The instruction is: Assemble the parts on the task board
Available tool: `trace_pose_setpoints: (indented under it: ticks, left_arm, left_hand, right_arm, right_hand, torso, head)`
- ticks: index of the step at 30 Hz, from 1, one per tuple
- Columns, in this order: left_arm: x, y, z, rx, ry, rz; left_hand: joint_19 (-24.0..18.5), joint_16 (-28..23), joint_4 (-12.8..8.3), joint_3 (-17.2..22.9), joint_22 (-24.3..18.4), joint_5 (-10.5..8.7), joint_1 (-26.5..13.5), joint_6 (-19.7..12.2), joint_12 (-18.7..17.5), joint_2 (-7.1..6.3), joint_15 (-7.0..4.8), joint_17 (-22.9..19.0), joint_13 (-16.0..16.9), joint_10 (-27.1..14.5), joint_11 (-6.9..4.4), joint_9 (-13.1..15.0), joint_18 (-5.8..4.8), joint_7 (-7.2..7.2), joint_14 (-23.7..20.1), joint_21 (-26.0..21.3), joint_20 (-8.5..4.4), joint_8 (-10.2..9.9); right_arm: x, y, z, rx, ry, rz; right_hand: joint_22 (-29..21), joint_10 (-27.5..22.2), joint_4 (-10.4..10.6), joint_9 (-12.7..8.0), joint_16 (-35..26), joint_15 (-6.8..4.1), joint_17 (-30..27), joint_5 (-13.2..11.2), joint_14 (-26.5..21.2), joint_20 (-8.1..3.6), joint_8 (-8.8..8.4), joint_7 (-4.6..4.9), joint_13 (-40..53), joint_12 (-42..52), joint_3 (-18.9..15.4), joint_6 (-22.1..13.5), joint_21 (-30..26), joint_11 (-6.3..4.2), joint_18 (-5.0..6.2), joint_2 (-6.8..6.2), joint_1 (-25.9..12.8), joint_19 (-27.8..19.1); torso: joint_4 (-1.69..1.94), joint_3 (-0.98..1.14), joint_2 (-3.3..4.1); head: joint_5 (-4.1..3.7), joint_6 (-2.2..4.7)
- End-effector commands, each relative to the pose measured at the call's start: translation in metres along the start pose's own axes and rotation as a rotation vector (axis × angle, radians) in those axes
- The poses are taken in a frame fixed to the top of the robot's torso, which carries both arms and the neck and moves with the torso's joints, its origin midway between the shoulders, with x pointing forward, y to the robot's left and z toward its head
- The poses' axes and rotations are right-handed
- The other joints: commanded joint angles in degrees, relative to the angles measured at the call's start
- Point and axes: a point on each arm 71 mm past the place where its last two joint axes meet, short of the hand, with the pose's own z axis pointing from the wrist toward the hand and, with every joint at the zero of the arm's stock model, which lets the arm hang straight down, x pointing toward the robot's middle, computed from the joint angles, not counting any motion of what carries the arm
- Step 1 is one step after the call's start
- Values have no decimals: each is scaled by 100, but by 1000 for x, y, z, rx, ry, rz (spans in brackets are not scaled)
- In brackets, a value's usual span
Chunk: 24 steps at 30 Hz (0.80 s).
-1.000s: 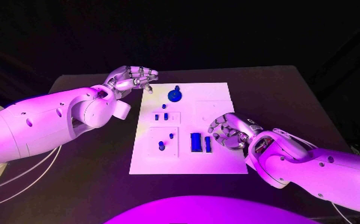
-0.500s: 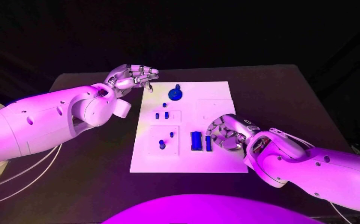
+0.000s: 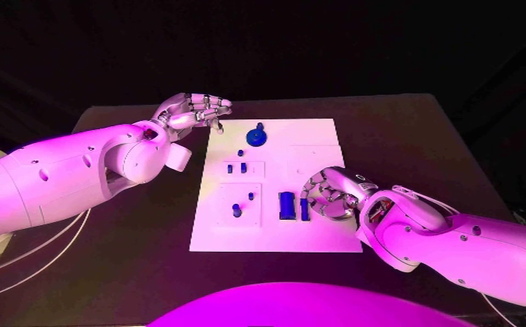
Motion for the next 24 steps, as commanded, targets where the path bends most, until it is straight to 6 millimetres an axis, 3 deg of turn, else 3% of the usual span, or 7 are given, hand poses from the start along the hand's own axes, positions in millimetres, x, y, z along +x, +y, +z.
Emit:
trace_pose_setpoints:
  ticks: [1, 14, 15, 17, 24]
  left_arm:
    - [1, -1, 0, 6, 10, -5]
    - [1, -1, 0, 3, 11, -5]
    - [1, -1, 0, 3, 11, -5]
    - [1, -1, 0, 3, 11, -5]
    - [2, 0, 0, 1, 13, -6]
  left_hand:
    - [34, 28, -5, -19, -8, -12, 45, -42, 26, -4, 10, 3, -1, -40, -9, -9, 80, -3, -44, -39, -8, 26]
    - [36, 28, -5, -20, -10, -12, 52, -44, 26, -2, 11, 2, -3, -47, -8, -10, 79, -2, -45, -42, -8, 27]
    - [36, 28, -5, -20, -10, -12, 52, -44, 26, -2, 11, 2, -3, -47, -8, -10, 79, -2, -45, -42, -8, 27]
    - [36, 28, -5, -20, -10, -12, 52, -44, 26, -2, 11, 2, -3, -47, -8, -10, 79, -2, -45, -42, -8, 27]
    - [36, 28, -5, -20, -10, -12, 52, -44, 26, -2, 11, 2, -3, -47, -8, -10, 79, -2, -45, -42, -8, 27]
  right_arm:
    - [5, -1, -1, 8, 15, -10]
    - [1, -1, 2, 25, -71, -1]
    - [0, -2, 2, 28, -73, -2]
    - [0, -2, 3, 31, -76, -3]
    - [2, -3, 4, 38, -70, -12]
  right_hand:
    - [991, 616, 48, -11, 19, 5, 1508, -30, 598, 43, -18, -3, 1509, 22, -49, -18, -8, -17, -53, -41, -141, 185]
    - [949, 584, 172, -99, 19, 67, 1508, -32, 598, 89, -147, 62, 1479, -31, -334, -221, -185, 40, -31, -260, -398, 146]
    - [939, 568, -176, -46, 19, 89, 1508, -2665, 598, 76, -138, 34, 1464, -57, -1542, -312, -212, 46, -27, 179, -398, 131]
    - [937, 567, -104, -72, 19, 80, 1508, -2761, 598, 98, -158, 58, 1463, -59, -1581, -316, -215, 50, -30, 161, -383, 133]
    - [937, 563, -11, -114, 19, 84, 1508, -2762, 598, 111, -171, 60, 1460, -64, -1699, -290, -215, 54, -28, 85, -247, 137]
  torso:
    - [0, 1, 0]
    - [3, 2, 3]
    - [4, 3, 4]
    - [1, 5, 5]
    - [-3, 3, 5]
  head:
    - [3, 4]
    - [4, 15]
    - [5, 13]
    - [6, 9]
    - [11, 7]
